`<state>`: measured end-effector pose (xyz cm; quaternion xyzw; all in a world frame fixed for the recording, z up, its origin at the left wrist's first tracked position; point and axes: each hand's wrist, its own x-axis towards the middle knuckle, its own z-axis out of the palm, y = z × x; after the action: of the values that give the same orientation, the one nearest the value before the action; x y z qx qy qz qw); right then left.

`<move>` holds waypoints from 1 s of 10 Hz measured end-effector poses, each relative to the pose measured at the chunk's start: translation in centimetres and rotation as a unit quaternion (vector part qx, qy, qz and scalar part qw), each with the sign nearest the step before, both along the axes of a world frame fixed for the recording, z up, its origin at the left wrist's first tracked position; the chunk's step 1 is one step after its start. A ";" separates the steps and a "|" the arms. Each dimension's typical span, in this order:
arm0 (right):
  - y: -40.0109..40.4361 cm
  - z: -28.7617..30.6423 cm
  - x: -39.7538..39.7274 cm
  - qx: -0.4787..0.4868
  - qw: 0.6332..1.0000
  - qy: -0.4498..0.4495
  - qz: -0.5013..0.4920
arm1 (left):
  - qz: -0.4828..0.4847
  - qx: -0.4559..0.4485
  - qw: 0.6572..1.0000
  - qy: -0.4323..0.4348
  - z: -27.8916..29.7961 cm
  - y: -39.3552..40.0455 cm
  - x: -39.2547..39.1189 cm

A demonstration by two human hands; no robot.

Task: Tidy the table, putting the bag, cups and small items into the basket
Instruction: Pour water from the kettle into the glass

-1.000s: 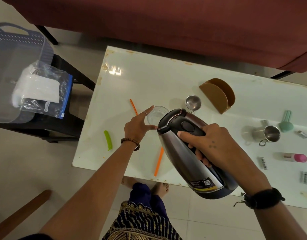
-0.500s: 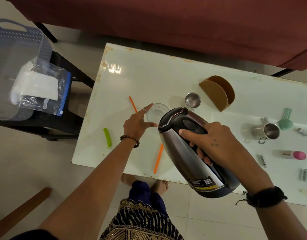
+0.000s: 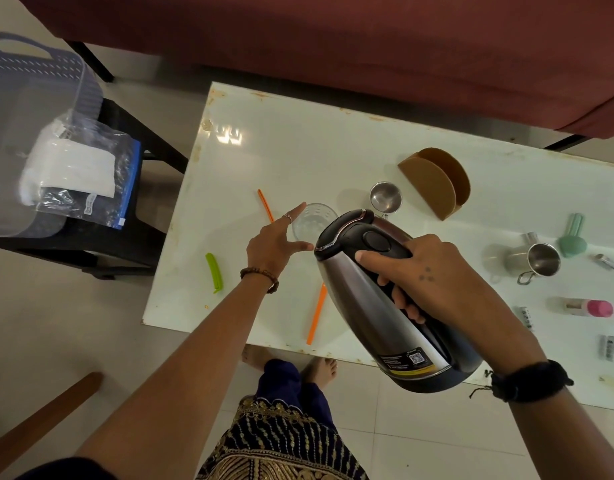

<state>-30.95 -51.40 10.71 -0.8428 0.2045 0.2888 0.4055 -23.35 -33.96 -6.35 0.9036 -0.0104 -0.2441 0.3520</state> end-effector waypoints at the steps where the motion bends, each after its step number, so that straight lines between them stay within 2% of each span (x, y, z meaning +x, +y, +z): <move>1: 0.1 0.2 0.1 -0.004 1.000 -0.005 -0.003 | 0.002 -0.003 1.000 -0.003 0.1 -0.1 -0.1; 4: 0.3 -0.2 0.8 -0.012 1.000 -0.002 0.003 | -0.003 0.012 1.000 -0.007 0.3 -0.1 -0.1; 8: 0.7 0.0 1.2 -0.009 1.000 0.021 0.012 | 0.018 -0.020 1.000 -0.006 -0.1 -0.1 -0.2; 10: 0.8 0.5 1.7 0.015 0.999 0.040 -0.030 | 0.030 -0.040 0.999 -0.001 -0.2 -0.1 -0.4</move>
<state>-29.25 -50.62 11.25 -0.8179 0.2413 0.3134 0.4178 -23.72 -34.07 -6.56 0.8888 0.0065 -0.2323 0.3949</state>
